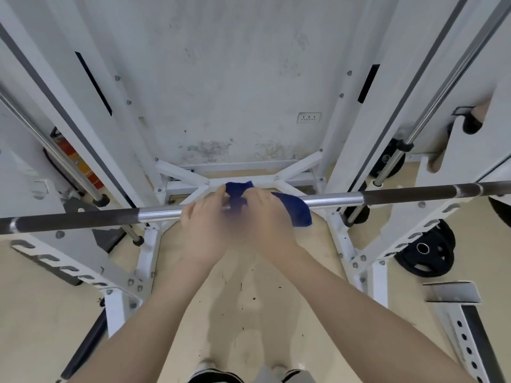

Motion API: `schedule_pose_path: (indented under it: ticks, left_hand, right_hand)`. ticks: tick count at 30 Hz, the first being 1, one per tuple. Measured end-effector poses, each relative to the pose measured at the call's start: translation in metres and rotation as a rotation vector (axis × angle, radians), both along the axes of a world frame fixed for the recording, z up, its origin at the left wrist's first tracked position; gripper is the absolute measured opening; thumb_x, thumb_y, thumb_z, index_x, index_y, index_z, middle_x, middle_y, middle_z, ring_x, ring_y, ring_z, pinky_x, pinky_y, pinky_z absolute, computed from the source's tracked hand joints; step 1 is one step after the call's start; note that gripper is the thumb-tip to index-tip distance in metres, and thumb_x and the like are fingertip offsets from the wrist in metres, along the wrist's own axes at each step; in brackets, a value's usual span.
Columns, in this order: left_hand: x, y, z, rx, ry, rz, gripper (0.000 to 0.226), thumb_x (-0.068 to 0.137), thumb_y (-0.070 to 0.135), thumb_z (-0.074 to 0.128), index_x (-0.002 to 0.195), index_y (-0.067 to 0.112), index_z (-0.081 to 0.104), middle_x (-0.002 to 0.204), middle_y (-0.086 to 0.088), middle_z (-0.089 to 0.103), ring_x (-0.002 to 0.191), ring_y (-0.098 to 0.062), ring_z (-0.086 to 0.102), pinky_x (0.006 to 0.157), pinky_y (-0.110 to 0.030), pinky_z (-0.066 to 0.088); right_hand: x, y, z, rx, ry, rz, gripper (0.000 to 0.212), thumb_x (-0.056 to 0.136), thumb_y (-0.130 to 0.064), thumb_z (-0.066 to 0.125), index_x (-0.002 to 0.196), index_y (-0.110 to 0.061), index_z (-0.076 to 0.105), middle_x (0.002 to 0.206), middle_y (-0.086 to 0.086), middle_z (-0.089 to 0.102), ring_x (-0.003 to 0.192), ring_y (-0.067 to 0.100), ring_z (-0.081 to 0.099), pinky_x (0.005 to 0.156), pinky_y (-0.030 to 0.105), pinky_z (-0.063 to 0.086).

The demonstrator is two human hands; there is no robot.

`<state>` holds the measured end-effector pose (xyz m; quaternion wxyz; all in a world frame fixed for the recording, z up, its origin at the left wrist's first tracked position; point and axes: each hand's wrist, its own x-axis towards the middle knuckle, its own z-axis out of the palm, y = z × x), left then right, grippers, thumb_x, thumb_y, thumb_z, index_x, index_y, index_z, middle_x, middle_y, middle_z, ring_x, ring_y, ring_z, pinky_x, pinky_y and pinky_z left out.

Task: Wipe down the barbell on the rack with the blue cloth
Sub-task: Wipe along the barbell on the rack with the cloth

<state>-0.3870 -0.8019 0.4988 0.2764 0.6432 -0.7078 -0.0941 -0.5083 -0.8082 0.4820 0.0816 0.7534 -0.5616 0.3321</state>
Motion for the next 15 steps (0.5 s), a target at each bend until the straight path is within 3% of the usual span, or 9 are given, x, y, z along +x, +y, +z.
schedule_pose_path:
  ticks: [3,5,7,9,10,12,14,15]
  left_hand:
    - [0.026,-0.008,0.017,0.078,0.151,0.084,0.056,0.084,0.001,0.044,0.137,0.016,0.037,0.122,0.003,0.058,0.119,-0.023,0.039,0.103,-0.037,0.023]
    - [0.047,-0.013,0.022,0.09,0.047,0.11,0.051,0.086,0.007,0.045,0.135,0.02,0.04,0.128,0.0,0.053,0.122,-0.026,0.035,0.101,-0.041,0.025]
    - [0.067,-0.015,0.022,0.103,-0.107,0.071,0.043,0.089,0.013,0.046,0.131,0.023,0.047,0.13,-0.002,0.051,0.123,-0.028,0.034,0.1,-0.041,0.025]
    - [0.086,-0.015,0.018,0.114,-0.203,0.023,0.033,0.09,0.02,0.048,0.122,0.024,0.056,0.125,-0.001,0.055,0.121,-0.027,0.038,0.098,-0.039,0.023]
    - [0.094,-0.015,0.016,0.118,-0.229,0.007,0.029,0.091,0.024,0.049,0.118,0.024,0.059,0.121,-0.001,0.057,0.119,-0.026,0.041,0.097,-0.039,0.023]
    - [0.108,-0.015,0.013,0.111,-0.249,-0.027,0.027,0.09,0.028,0.051,0.114,0.021,0.062,0.115,-0.002,0.061,0.112,-0.027,0.048,0.095,-0.039,0.024]
    - [0.117,-0.016,0.013,0.081,-0.267,-0.078,0.028,0.091,0.032,0.049,0.113,0.021,0.062,0.111,-0.001,0.065,0.107,-0.027,0.053,0.093,-0.039,0.027]
    - [0.119,-0.017,0.015,0.075,-0.278,-0.104,0.028,0.092,0.033,0.046,0.114,0.022,0.061,0.111,0.0,0.065,0.106,-0.026,0.053,0.093,-0.038,0.028]
  right_hand:
    - [0.008,0.021,0.01,0.25,-0.279,0.002,0.036,0.091,-0.025,0.027,0.085,-0.007,0.057,0.073,0.001,0.059,0.066,0.02,0.056,0.063,0.03,0.042]
    - [0.017,0.031,0.001,0.554,-0.611,-0.141,0.033,0.098,-0.026,0.027,0.079,-0.014,0.051,0.071,0.0,0.054,0.067,0.021,0.053,0.064,0.033,0.042]
    - [0.029,0.029,-0.012,0.783,-1.133,-0.372,0.033,0.1,-0.023,0.03,0.074,-0.018,0.049,0.075,0.002,0.053,0.074,0.021,0.051,0.069,0.032,0.041]
    - [0.045,0.018,-0.027,0.967,-1.756,-0.525,0.027,0.1,-0.023,0.034,0.089,-0.016,0.058,0.087,0.006,0.057,0.086,0.026,0.054,0.083,0.035,0.044]
    - [0.055,0.013,-0.032,1.011,-1.979,-0.523,0.025,0.099,-0.023,0.036,0.102,-0.013,0.058,0.093,0.008,0.058,0.091,0.028,0.055,0.09,0.038,0.043]
    - [0.081,0.004,-0.037,1.034,-2.169,-0.425,0.031,0.097,-0.027,0.039,0.116,-0.009,0.056,0.094,0.01,0.059,0.089,0.028,0.056,0.095,0.04,0.042]
    - [0.113,-0.002,-0.032,1.045,-2.319,-0.287,0.031,0.095,-0.033,0.041,0.108,-0.012,0.059,0.088,0.01,0.062,0.088,0.026,0.058,0.097,0.036,0.043]
    - [0.129,-0.004,-0.026,1.053,-2.404,-0.166,0.033,0.095,-0.034,0.039,0.101,-0.01,0.061,0.082,0.01,0.064,0.084,0.025,0.061,0.09,0.034,0.048]
